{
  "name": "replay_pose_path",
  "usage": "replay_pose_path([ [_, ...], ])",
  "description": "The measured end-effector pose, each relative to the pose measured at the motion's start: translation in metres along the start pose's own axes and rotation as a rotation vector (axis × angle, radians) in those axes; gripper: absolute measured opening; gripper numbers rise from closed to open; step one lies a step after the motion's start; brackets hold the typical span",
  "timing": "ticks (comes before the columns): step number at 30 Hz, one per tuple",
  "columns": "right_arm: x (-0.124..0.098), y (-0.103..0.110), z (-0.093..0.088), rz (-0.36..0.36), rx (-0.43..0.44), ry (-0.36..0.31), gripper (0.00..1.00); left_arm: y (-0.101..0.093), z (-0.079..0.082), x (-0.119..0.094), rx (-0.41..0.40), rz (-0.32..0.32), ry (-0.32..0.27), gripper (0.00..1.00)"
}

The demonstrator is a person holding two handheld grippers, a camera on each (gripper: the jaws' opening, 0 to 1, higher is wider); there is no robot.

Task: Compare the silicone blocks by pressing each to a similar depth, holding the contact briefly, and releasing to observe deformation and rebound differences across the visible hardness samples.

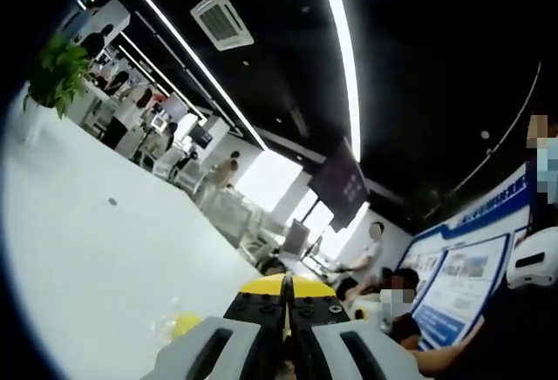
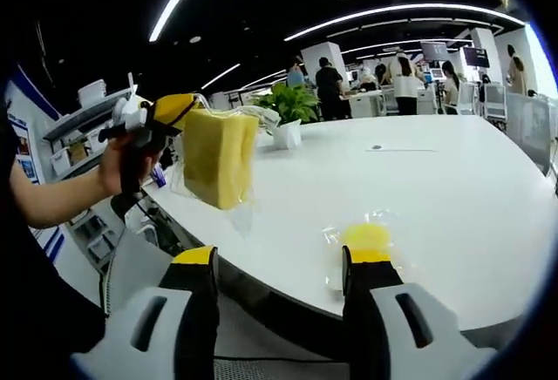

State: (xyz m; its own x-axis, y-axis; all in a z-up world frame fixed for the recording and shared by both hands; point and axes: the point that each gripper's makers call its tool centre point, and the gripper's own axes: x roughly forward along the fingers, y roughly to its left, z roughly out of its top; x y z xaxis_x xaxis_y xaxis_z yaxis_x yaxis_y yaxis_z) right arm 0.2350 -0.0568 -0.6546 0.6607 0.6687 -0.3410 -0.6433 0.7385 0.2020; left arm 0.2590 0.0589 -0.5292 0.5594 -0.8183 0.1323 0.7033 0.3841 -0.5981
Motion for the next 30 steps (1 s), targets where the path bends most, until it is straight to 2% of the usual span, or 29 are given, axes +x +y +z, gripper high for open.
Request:
replay_pose_path([
  [4,0.000,-0.010,-0.007,-0.062,-0.054,0.011,0.60,0.008,-0.018,0.001,-0.003,0.028,0.046,0.00],
  [7,0.001,-0.017,-0.014,-0.112,-0.083,0.025,0.68,0.017,-0.029,0.004,-0.019,0.055,0.063,0.00],
  [10,0.002,-0.026,-0.022,-0.160,-0.129,0.043,0.73,0.029,-0.034,0.006,-0.006,0.134,0.072,0.00],
  [14,0.005,-0.023,-0.030,-0.132,-0.106,0.061,0.73,0.039,-0.039,0.010,-0.012,0.165,0.076,0.00],
  [17,0.007,-0.024,-0.035,-0.145,-0.160,0.088,0.73,0.047,-0.041,0.011,-0.069,0.172,0.064,0.00],
  [20,0.007,-0.025,-0.040,-0.154,-0.193,0.109,0.75,0.055,-0.047,0.012,-0.071,0.177,0.070,0.00],
  [22,0.006,-0.028,-0.045,-0.166,-0.211,0.125,0.75,0.063,-0.052,0.012,-0.085,0.192,0.074,0.00],
  [24,0.005,-0.031,-0.046,-0.172,-0.203,0.130,0.74,0.074,-0.056,0.011,-0.079,0.223,0.087,0.00],
  [26,0.004,-0.034,-0.047,-0.184,-0.193,0.131,0.74,0.085,-0.058,0.011,-0.113,0.240,0.082,0.00],
  [30,0.004,-0.038,-0.050,-0.195,-0.184,0.140,0.75,0.103,-0.063,0.008,-0.131,0.285,0.096,0.00],
])
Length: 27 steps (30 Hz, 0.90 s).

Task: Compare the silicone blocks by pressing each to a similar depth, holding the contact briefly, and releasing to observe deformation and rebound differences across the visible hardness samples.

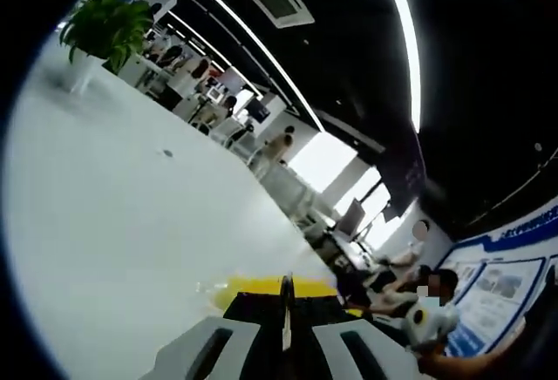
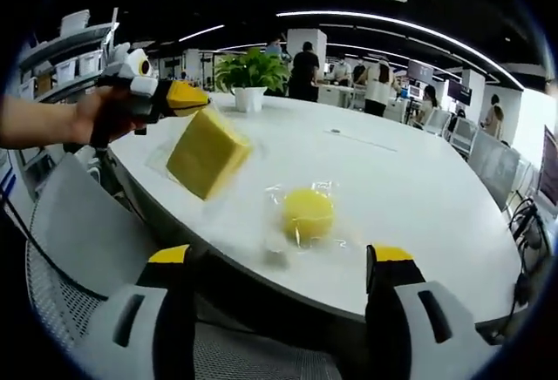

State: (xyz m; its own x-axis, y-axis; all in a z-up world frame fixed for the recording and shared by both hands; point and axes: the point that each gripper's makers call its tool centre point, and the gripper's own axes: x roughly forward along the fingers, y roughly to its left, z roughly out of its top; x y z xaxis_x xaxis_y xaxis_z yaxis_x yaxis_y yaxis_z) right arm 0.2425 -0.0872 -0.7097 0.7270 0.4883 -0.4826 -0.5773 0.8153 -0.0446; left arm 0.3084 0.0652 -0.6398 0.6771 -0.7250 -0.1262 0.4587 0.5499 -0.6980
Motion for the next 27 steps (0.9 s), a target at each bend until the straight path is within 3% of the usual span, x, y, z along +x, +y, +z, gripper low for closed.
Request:
replay_pose_path([
  [4,0.000,-0.008,0.001,-0.048,-0.079,-0.021,0.82,0.017,-0.003,0.001,-0.025,0.039,0.005,0.00],
  [12,0.002,-0.010,-0.003,-0.050,-0.051,-0.002,0.83,0.052,-0.008,0.009,-0.087,0.121,-0.010,0.00],
  [24,0.003,-0.013,-0.009,-0.066,-0.074,0.029,0.81,0.106,-0.005,0.013,-0.019,0.279,0.001,0.00],
  [27,0.003,-0.015,-0.009,-0.079,-0.101,0.028,0.78,0.123,-0.003,0.013,-0.034,0.316,-0.007,0.00],
])
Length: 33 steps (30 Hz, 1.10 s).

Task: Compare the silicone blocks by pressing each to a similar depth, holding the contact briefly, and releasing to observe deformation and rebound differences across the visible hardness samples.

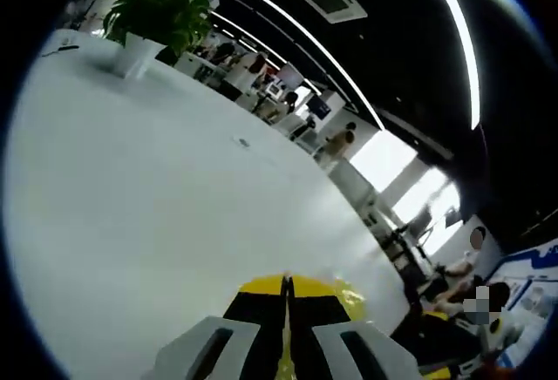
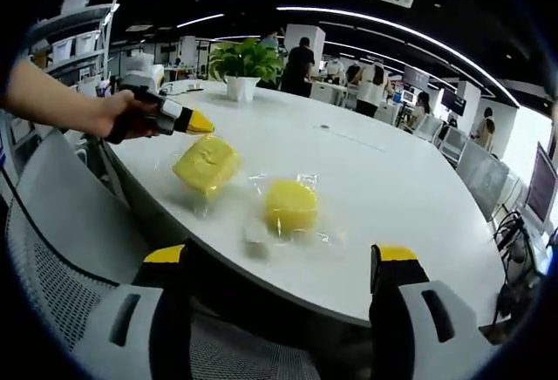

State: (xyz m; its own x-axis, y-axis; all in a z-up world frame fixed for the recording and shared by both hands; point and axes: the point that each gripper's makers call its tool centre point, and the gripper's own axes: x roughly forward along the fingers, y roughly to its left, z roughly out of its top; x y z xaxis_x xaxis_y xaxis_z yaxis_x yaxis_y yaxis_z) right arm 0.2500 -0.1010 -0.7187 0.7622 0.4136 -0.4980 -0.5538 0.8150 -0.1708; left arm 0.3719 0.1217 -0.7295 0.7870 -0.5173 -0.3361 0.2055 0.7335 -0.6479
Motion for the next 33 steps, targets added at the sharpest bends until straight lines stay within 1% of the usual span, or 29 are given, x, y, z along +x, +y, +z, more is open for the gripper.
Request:
replay_pose_path([
  [2,0.001,0.000,-0.002,-0.002,0.003,0.007,0.81,0.009,0.001,0.002,-0.025,0.032,-0.008,0.00],
  [3,0.001,-0.002,-0.003,-0.007,0.004,0.009,0.81,0.015,0.001,0.005,-0.050,0.050,-0.019,0.00],
  [4,0.002,-0.003,-0.004,-0.012,0.004,0.013,0.81,0.018,0.000,0.006,-0.050,0.054,-0.014,0.00],
  [5,0.002,-0.004,-0.007,-0.017,0.000,0.019,0.82,0.025,-0.002,0.008,-0.036,0.081,-0.006,0.00],
  [8,0.004,-0.015,-0.021,-0.058,-0.030,0.060,0.81,0.034,-0.005,0.013,-0.019,0.096,0.010,0.00],
  [9,0.004,-0.015,-0.023,-0.056,-0.029,0.067,0.82,0.036,-0.006,0.013,-0.003,0.105,0.017,0.00],
  [12,0.005,-0.017,-0.024,-0.060,-0.023,0.072,0.86,0.039,-0.007,0.017,0.012,0.104,0.030,0.00],
  [16,0.006,-0.016,-0.027,-0.058,-0.030,0.085,0.88,0.039,-0.008,0.023,0.040,0.105,0.036,0.00],
  [19,0.006,-0.015,-0.029,-0.053,-0.022,0.093,0.89,0.041,-0.009,0.024,0.047,0.114,0.037,0.01],
  [20,0.006,-0.015,-0.029,-0.052,-0.022,0.093,0.89,0.041,-0.007,0.023,0.050,0.124,0.028,0.01],
  [21,0.006,-0.015,-0.029,-0.051,-0.024,0.094,0.89,0.040,-0.006,0.023,0.084,0.133,0.026,0.02],
  [23,0.007,-0.014,-0.033,-0.045,-0.029,0.111,0.89,0.039,-0.006,0.023,0.176,0.135,0.040,0.04],
  [25,0.007,-0.015,-0.033,-0.045,-0.020,0.108,0.89,0.041,-0.006,0.022,0.164,0.149,0.037,0.11],
  [26,0.007,-0.014,-0.032,-0.044,-0.016,0.103,0.90,0.042,-0.004,0.021,0.152,0.150,0.025,0.14],
  [27,0.007,-0.014,-0.032,-0.042,-0.017,0.104,0.90,0.040,0.001,0.019,0.119,0.136,-0.004,0.17],
  [28,0.007,-0.013,-0.034,-0.038,-0.017,0.111,0.90,0.039,0.002,0.018,0.110,0.130,-0.011,0.18],
  [31,0.007,-0.013,-0.035,-0.035,-0.014,0.115,0.89,0.037,0.004,0.014,0.135,0.132,-0.004,0.23],
  [32,0.007,-0.013,-0.034,-0.034,-0.012,0.110,0.89,0.035,0.006,0.011,0.136,0.132,-0.010,0.24],
  [33,0.007,-0.013,-0.033,-0.037,-0.012,0.105,0.90,0.031,0.010,0.009,0.143,0.127,-0.029,0.27],
])
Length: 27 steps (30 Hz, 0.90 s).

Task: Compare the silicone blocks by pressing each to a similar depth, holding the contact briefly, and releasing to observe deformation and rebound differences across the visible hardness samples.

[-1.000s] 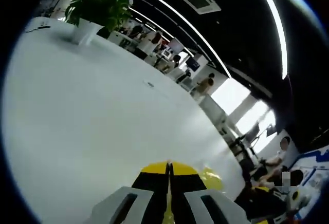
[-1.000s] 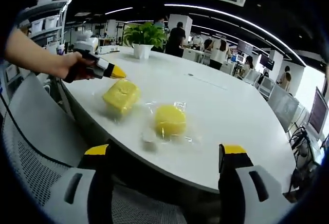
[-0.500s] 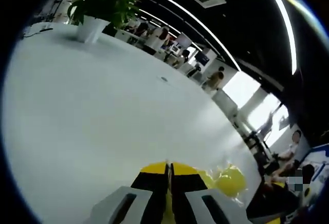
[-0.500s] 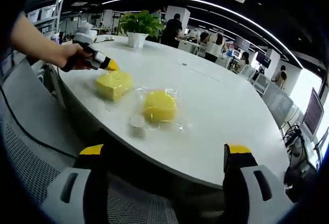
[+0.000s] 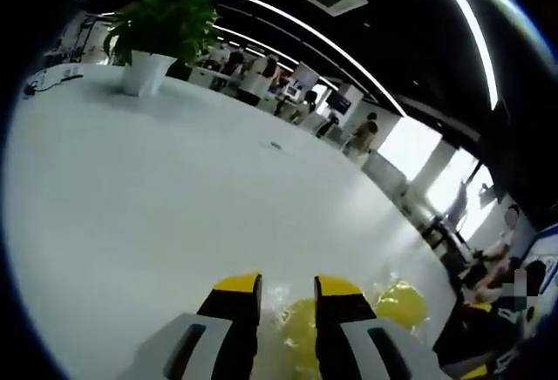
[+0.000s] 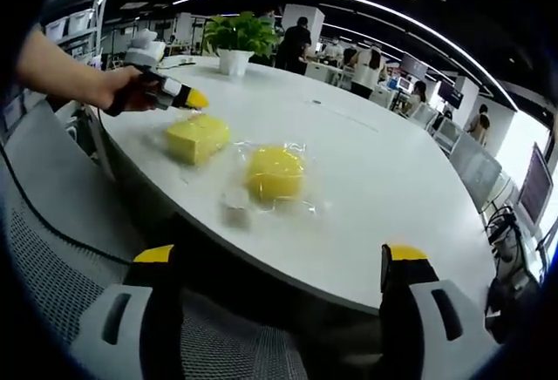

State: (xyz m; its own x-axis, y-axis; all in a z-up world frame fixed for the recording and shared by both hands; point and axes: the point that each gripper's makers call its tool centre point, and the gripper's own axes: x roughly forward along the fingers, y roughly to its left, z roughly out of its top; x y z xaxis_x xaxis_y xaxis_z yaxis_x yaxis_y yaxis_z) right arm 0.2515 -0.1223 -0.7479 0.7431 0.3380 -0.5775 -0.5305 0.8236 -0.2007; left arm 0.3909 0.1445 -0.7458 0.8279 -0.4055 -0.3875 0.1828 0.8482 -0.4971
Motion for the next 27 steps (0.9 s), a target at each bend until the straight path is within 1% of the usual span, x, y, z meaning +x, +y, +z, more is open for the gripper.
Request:
replay_pose_path([
  [1,0.000,-0.001,0.001,-0.004,-0.001,-0.006,0.90,-0.004,0.007,-0.004,0.021,-0.009,-0.026,0.28],
  [2,0.000,-0.001,0.001,-0.004,0.000,-0.006,0.90,-0.007,0.009,-0.008,0.031,-0.013,-0.035,0.29],
  [3,0.000,-0.001,0.000,-0.002,0.002,-0.004,0.90,-0.014,0.012,-0.015,0.031,-0.034,-0.046,0.30],
  [6,0.000,-0.001,0.001,-0.001,0.004,-0.011,0.89,-0.027,0.016,-0.030,0.034,-0.068,-0.057,0.30],
  [8,0.000,0.000,0.001,0.001,0.005,-0.013,0.90,-0.036,0.022,-0.042,0.044,-0.093,-0.069,0.30],
  [9,0.000,0.000,0.001,0.002,0.006,-0.013,0.90,-0.042,0.025,-0.050,0.070,-0.107,-0.074,0.31],
  [11,-0.001,0.000,0.002,0.004,0.008,-0.014,0.90,-0.050,0.027,-0.063,0.110,-0.126,-0.069,0.34],
  [12,-0.001,0.001,0.003,0.006,0.009,-0.017,0.90,-0.055,0.029,-0.073,0.154,-0.141,-0.071,0.33],
  [14,-0.001,0.003,0.003,0.020,0.013,-0.017,0.90,-0.063,0.026,-0.089,0.210,-0.161,-0.061,0.33],
  [15,-0.001,0.004,0.003,0.026,0.014,-0.021,0.91,-0.064,0.025,-0.092,0.227,-0.163,-0.057,0.33],
  [16,-0.001,0.005,0.004,0.029,0.017,-0.028,0.92,-0.064,0.020,-0.099,0.280,-0.153,-0.040,0.33],
  [18,-0.001,0.004,0.005,0.029,0.018,-0.031,0.92,-0.063,0.012,-0.110,0.376,-0.122,-0.025,0.37],
  [19,-0.001,0.004,0.005,0.030,0.016,-0.030,0.92,-0.066,0.010,-0.114,0.386,-0.127,-0.028,0.39],
  [23,-0.002,0.006,0.007,0.039,0.016,-0.042,0.92,-0.072,-0.003,-0.134,0.370,-0.123,-0.043,0.46],
  [24,-0.002,0.006,0.007,0.041,0.016,-0.043,0.92,-0.069,-0.008,-0.138,0.421,-0.100,-0.027,0.48],
  [25,-0.002,0.007,0.006,0.043,0.016,-0.043,0.92,-0.066,-0.004,-0.140,0.454,-0.074,-0.045,0.51],
  [26,-0.002,0.008,0.006,0.046,0.016,-0.042,0.92,-0.067,-0.001,-0.142,0.479,-0.067,-0.064,0.55],
  [27,-0.003,0.008,0.007,0.048,0.014,-0.046,0.92,-0.069,0.002,-0.144,0.486,-0.069,-0.086,0.59],
])
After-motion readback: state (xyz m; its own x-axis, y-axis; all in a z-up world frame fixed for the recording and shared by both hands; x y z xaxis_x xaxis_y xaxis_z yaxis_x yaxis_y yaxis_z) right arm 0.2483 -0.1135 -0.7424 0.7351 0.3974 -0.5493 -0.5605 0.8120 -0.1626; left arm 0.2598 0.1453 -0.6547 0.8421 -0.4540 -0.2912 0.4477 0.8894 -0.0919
